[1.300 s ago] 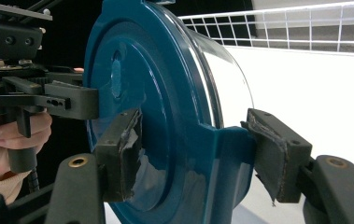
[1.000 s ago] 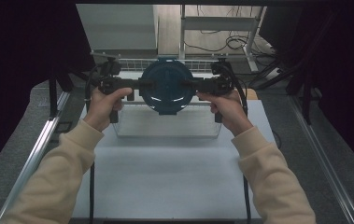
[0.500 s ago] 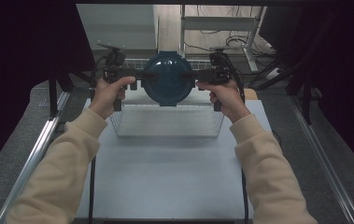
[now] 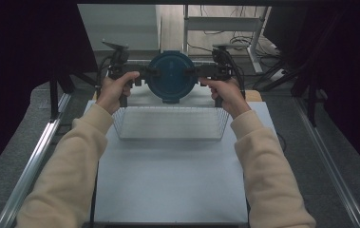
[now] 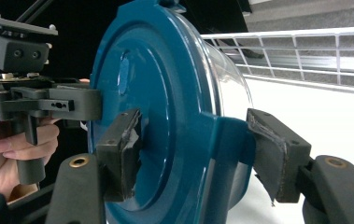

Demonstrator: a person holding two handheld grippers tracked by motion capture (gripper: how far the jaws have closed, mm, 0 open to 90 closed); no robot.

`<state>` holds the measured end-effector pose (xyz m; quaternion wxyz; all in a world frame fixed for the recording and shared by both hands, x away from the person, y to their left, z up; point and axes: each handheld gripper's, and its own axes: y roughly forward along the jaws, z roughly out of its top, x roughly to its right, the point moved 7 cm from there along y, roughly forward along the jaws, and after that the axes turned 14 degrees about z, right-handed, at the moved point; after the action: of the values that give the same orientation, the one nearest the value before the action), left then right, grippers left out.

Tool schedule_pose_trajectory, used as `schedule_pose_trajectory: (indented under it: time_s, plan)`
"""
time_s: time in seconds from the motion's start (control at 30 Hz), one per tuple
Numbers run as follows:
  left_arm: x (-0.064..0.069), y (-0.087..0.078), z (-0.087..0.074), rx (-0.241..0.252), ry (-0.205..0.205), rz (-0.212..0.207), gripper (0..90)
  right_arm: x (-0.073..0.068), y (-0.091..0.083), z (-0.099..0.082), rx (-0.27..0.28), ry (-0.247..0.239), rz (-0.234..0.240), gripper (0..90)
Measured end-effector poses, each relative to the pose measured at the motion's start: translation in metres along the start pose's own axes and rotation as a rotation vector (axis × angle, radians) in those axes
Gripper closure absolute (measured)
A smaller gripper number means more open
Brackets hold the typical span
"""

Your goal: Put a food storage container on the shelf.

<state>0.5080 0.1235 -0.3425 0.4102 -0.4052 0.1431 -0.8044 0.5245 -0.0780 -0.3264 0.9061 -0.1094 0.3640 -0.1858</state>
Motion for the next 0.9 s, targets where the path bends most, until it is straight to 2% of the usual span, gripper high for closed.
schedule_pose_trajectory:
  time_s: [0.07,0.2,0.43,0.7,0.9]
  plan:
    - [-0.001,0.004,0.002,-0.006,-0.006,0.001,35.9,0.005,0.001,0.001,0.002,0.033,0.005,36.9]
    - [-0.007,0.013,0.006,-0.013,-0.062,-0.015,34.2,0.013,0.004,0.003,0.006,0.076,0.003,35.7]
    - [-0.014,0.022,0.009,-0.024,-0.115,-0.023,33.5,0.025,0.008,0.006,0.027,0.153,0.015,35.4]
    - [-0.016,0.026,0.009,-0.030,-0.137,-0.025,32.0,0.036,0.012,0.005,0.044,0.225,0.032,35.2]
    - [-0.016,0.027,0.008,-0.024,-0.130,-0.017,31.1,0.038,0.012,0.005,0.049,0.237,0.037,35.1]
